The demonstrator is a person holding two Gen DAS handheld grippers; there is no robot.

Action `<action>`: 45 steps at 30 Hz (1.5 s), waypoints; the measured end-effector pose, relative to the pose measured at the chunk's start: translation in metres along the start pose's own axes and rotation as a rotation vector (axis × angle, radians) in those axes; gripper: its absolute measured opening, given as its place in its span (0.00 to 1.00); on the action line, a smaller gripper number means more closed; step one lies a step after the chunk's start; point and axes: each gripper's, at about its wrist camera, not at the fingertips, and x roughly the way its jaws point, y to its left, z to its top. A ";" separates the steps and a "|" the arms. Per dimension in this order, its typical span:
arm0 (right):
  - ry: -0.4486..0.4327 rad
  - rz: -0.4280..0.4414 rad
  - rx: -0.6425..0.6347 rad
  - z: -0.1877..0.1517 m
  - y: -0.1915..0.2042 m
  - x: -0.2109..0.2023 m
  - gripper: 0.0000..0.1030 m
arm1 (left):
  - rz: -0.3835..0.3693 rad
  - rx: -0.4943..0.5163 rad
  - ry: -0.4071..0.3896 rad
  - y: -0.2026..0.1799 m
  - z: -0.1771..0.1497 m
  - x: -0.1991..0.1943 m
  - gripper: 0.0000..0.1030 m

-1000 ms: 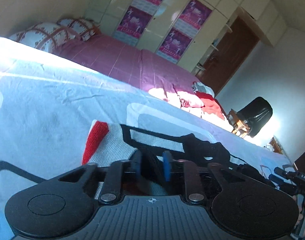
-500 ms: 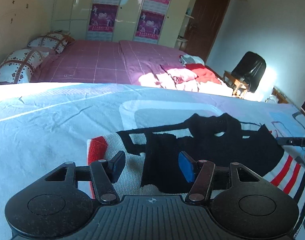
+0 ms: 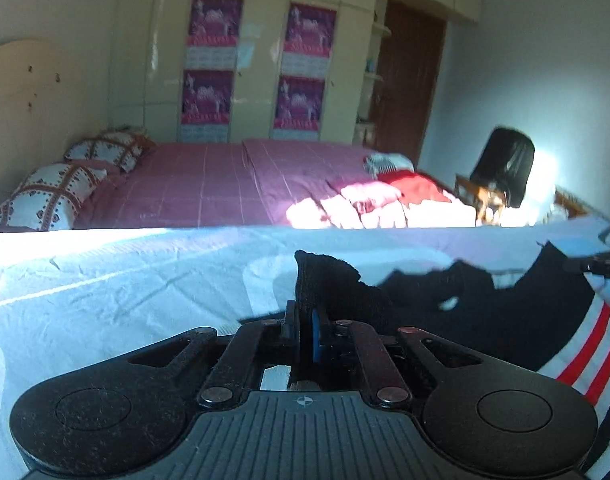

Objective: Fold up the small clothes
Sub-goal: 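Lower the hem onto the sweater with both tools and open them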

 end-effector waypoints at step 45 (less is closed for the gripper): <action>0.096 0.015 -0.168 -0.032 0.105 -0.019 0.28 | 0.055 0.018 0.063 -0.088 -0.034 -0.039 0.71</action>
